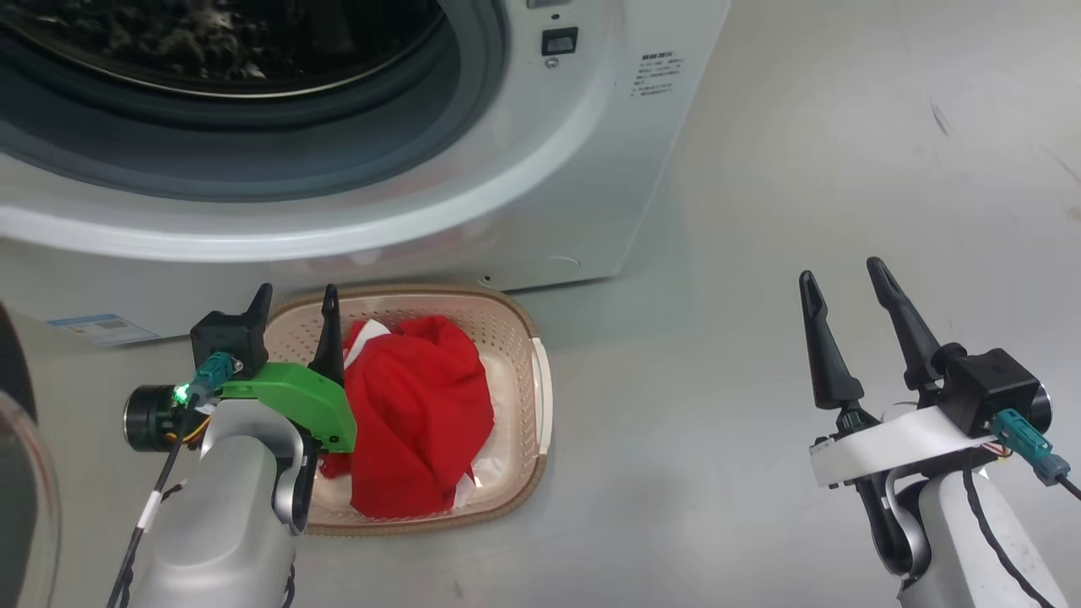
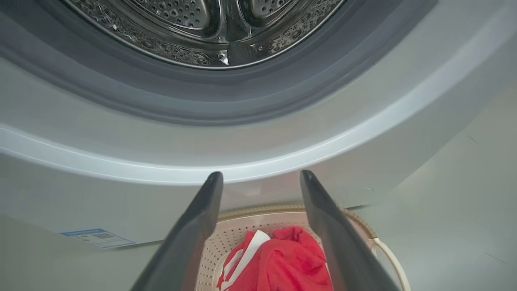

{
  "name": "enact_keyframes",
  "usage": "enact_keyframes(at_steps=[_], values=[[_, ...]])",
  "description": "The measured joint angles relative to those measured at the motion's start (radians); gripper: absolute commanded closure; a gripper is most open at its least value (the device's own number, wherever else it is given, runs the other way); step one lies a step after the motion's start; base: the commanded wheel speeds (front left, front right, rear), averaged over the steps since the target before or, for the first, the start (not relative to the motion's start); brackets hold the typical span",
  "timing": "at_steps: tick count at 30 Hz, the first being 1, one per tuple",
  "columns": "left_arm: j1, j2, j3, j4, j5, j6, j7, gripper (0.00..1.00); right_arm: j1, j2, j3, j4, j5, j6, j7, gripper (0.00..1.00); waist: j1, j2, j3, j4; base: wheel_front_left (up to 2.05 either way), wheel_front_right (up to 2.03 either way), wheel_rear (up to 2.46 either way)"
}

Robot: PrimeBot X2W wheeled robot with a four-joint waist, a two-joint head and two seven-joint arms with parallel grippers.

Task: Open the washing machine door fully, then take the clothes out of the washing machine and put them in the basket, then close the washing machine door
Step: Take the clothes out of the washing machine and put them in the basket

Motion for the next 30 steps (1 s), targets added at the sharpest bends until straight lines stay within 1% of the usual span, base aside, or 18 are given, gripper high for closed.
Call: enact_keyframes(at_steps=[8,14,21,24,30], values=[[0.062,0.000,0.011,-0.145,0.011,0.002,-0.001,0.00,0.045,0.000,-0.009,0.007,0.000,-0.008,0.000,0.00,0.0000,0.0000,-0.087,0.042,0.00,0.00,0.00],[0.112,0.000,0.029,-0.292,0.045,0.023,-0.001,0.00,0.074,0.001,-0.013,0.008,-0.001,-0.016,0.000,0.00,0.0000,0.0000,-0.149,0.065,0.00,0.00,0.00],[0.219,0.011,0.035,-0.386,0.066,0.044,-0.001,0.00,0.113,0.002,-0.016,0.007,-0.003,-0.025,0.000,0.00,0.0000,0.0000,-0.217,0.083,0.00,0.00,0.00],[0.270,0.015,0.038,-0.414,0.075,0.050,-0.001,0.00,0.132,0.002,-0.019,0.007,-0.005,-0.032,0.000,0.00,0.0000,0.0000,-0.244,0.088,0.00,0.00,0.00],[0.360,0.022,0.037,-0.457,0.082,0.059,-0.001,0.00,0.171,0.002,-0.022,0.007,-0.008,-0.035,0.000,0.00,-0.0001,0.0000,-0.293,0.094,0.00,0.00,0.00]])
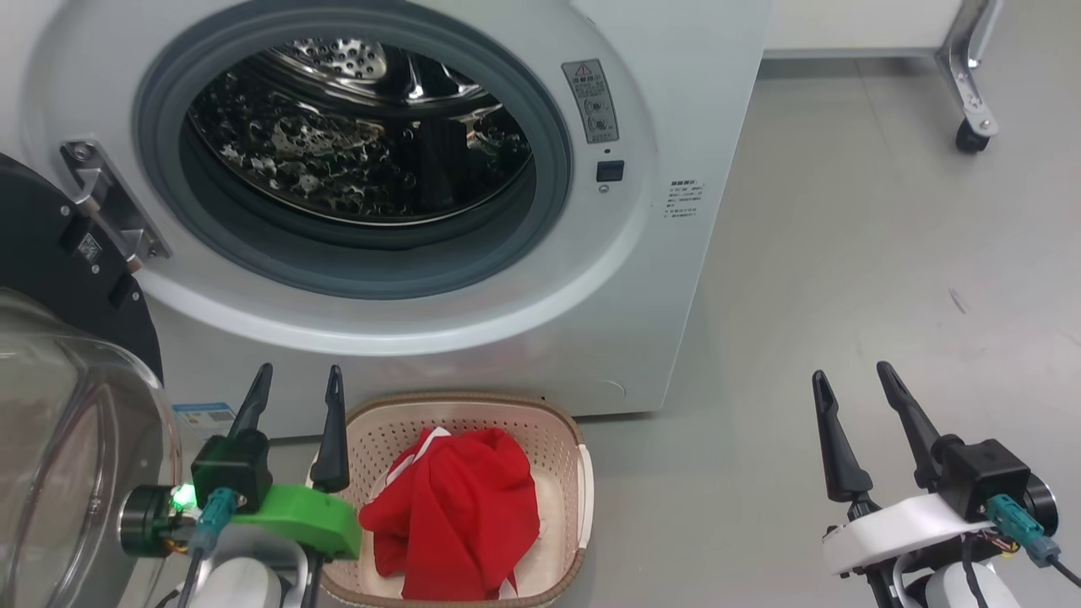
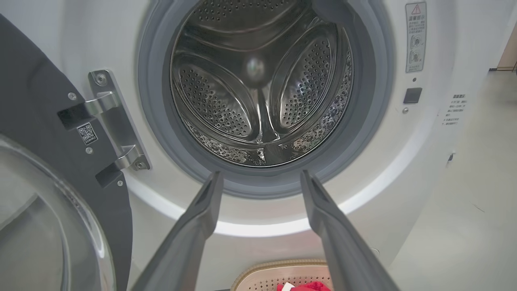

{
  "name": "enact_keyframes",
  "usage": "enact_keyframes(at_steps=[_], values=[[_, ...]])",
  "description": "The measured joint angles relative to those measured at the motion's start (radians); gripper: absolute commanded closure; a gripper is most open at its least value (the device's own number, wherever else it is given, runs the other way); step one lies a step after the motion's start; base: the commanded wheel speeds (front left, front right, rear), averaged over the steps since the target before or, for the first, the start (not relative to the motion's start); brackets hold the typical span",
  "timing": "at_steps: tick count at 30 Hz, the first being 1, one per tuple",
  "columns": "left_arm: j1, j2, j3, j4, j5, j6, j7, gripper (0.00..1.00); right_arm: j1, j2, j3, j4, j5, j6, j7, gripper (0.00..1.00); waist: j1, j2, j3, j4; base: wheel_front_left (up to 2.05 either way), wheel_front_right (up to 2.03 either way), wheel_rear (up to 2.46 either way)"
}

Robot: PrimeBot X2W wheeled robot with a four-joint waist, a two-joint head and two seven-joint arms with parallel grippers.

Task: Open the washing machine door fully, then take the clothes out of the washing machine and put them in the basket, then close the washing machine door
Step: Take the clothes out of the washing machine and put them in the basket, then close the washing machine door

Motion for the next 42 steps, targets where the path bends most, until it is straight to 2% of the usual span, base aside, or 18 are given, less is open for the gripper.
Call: enact_keyframes(at_steps=[15,24,42], values=[[0.152,0.034,-0.003,-0.126,0.018,0.014,0.027,0.00,0.070,0.008,0.013,-0.010,0.000,-0.017,0.001,0.00,0.0000,0.0000,-0.081,-0.007,0.00,0.00,0.00],[0.187,0.039,-0.004,-0.182,0.026,0.016,0.054,0.00,0.079,0.008,0.009,-0.032,0.000,-0.033,0.002,0.00,0.0000,0.0000,-0.085,-0.012,0.00,0.00,0.00],[0.241,0.049,0.000,-0.279,0.037,0.024,0.101,0.00,0.091,0.008,0.011,-0.057,0.000,-0.035,0.009,0.00,0.0000,0.0000,-0.088,-0.016,0.00,0.00,0.00]])
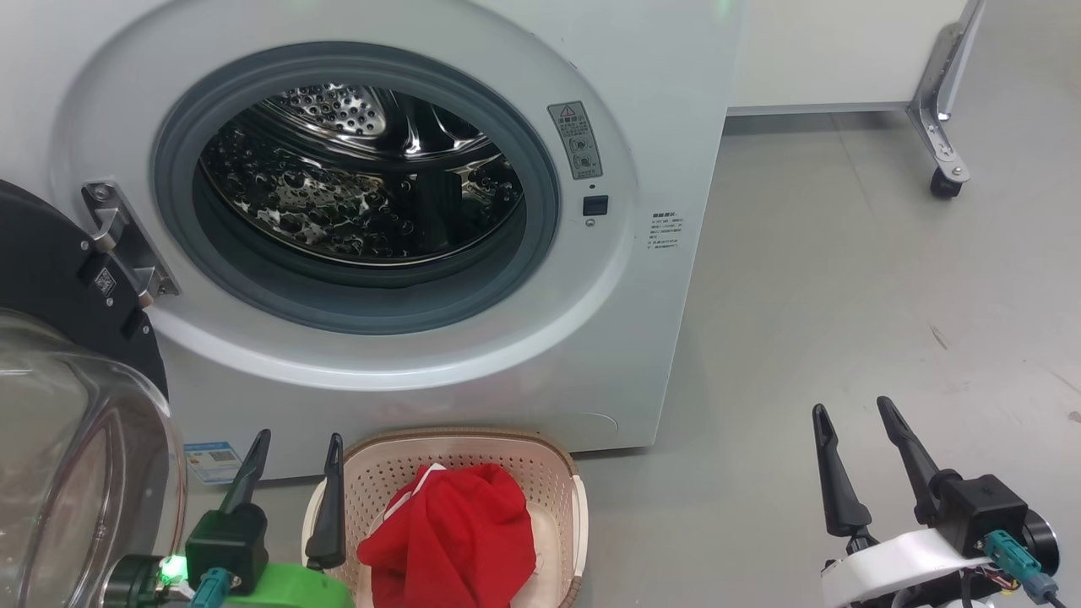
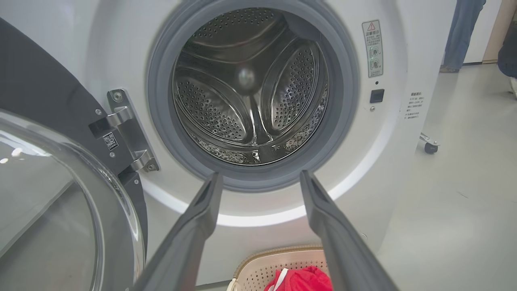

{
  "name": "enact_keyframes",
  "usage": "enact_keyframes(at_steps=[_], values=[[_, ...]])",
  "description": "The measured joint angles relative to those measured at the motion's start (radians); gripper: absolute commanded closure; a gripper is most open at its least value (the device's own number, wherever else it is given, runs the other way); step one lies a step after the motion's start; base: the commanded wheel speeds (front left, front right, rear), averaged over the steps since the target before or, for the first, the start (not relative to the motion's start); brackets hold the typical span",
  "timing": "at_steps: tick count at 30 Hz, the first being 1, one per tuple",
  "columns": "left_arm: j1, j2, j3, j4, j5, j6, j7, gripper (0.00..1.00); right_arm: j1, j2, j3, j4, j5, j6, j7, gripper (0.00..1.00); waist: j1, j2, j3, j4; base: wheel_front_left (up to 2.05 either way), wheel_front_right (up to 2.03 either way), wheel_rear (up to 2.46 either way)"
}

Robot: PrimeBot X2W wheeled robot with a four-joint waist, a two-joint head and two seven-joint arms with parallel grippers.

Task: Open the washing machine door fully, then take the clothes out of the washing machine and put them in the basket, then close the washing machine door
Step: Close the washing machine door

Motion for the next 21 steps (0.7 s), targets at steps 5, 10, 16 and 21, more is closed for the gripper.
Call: enact_keyframes(at_steps=[5,10,16,21], values=[[0.010,0.001,0.001,-0.023,0.007,0.000,0.011,0.00,0.003,0.000,0.002,-0.005,0.000,-0.002,0.006,0.00,0.0000,0.0000,0.002,0.000,0.00,0.00,0.00],[0.017,0.003,0.002,-0.039,0.017,0.000,0.022,0.00,0.009,0.000,0.002,-0.009,0.000,-0.007,0.007,0.00,0.0000,0.0000,0.002,0.000,-0.06,0.06,0.00],[0.024,0.003,0.009,-0.059,0.024,0.000,0.031,0.00,0.011,0.000,0.002,-0.014,0.000,-0.007,0.007,0.00,0.0000,0.0000,0.001,0.000,-0.28,0.28,0.00],[0.033,0.003,0.011,-0.072,0.028,0.000,0.036,0.00,0.012,0.000,0.003,-0.018,0.000,-0.007,0.008,0.00,0.0000,0.0000,0.000,0.001,-0.51,0.51,0.00]])
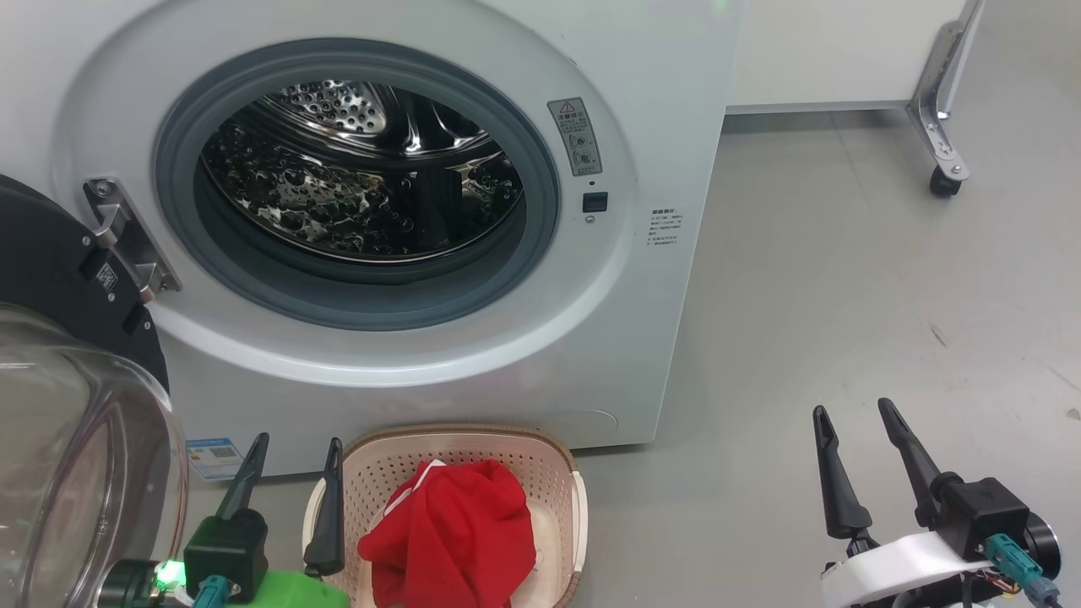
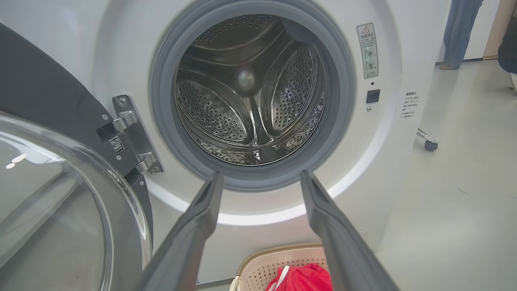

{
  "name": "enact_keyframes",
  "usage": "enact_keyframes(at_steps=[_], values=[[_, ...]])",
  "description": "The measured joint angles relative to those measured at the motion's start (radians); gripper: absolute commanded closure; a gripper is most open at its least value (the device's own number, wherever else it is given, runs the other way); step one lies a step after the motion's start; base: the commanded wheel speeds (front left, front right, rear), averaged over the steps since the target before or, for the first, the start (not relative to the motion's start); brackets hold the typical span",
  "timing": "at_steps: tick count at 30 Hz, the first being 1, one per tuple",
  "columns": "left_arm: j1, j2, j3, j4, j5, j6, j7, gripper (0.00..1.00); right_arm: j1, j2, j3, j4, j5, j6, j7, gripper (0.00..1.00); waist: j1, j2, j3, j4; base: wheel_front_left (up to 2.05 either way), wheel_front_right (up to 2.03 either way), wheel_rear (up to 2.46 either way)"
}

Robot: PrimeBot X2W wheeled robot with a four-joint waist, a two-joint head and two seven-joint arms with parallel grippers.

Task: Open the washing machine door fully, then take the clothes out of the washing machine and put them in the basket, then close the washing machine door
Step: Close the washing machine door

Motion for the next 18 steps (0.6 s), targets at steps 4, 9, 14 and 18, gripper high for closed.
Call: enact_keyframes(at_steps=[4,9,14,18], values=[[0.004,0.000,0.001,-0.012,0.003,0.000,0.013,0.00,0.000,0.000,0.000,-0.002,0.000,0.000,0.000,0.00,0.0000,0.0000,0.000,0.000,-0.70,0.70,0.00],[0.006,0.000,0.001,-0.026,0.003,0.000,0.014,0.00,0.002,0.000,0.000,-0.005,0.000,-0.001,0.001,0.00,0.0000,0.0000,0.002,0.001,-0.88,0.88,0.00],[0.009,-0.001,0.000,-0.034,0.004,0.002,0.025,0.00,0.003,-0.002,0.000,-0.010,0.000,-0.001,0.008,0.00,0.0000,0.0000,0.004,0.001,-1.09,1.09,0.00],[0.018,-0.001,-0.003,-0.042,0.004,0.002,0.030,0.00,0.006,-0.004,0.000,-0.011,0.000,-0.001,0.008,0.00,0.0000,0.0000,0.005,0.002,-1.20,1.20,0.00]])
